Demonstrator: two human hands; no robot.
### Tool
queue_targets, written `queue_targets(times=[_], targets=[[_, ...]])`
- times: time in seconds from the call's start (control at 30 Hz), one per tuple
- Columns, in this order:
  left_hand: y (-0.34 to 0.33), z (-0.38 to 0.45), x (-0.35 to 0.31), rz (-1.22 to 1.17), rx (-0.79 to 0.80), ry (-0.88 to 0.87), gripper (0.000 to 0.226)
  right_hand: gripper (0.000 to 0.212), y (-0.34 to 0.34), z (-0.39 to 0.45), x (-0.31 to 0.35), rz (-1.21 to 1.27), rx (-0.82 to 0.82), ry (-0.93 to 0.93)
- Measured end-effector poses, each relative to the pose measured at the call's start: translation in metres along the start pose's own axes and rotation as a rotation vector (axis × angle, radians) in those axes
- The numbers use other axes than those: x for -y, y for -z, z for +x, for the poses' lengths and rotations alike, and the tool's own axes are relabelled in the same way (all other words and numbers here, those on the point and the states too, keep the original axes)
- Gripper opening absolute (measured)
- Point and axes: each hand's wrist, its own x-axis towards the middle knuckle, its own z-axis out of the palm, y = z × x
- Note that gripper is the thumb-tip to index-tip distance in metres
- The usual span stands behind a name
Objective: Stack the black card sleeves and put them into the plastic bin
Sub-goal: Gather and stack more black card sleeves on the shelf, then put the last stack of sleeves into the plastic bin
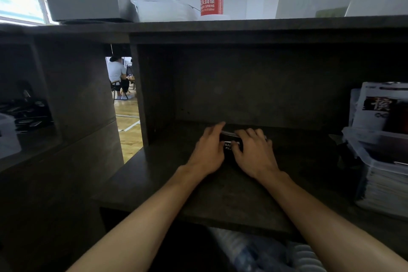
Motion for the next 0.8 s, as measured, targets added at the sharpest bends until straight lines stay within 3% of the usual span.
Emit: queue_targets(times=[0.2, 0.53, 0.8], targets=[[0.003, 0.0, 0.005, -0.002, 0.166, 0.093, 0.082, 0.047, -0.001, 0.0, 0.001, -0.037, 0.007, 0.026], [0.003, -0.001, 0.003, 0.111, 0.151, 0.122, 0.077, 0.051, 0.0, -0.001, 0.002, 0.053, -0.016, 0.085], [0.014, -0.007, 0.004, 0.12, 0.168, 0.066, 0.071, 0.05, 0.001, -0.004, 0.006, -0.111, 0.026, 0.099]])
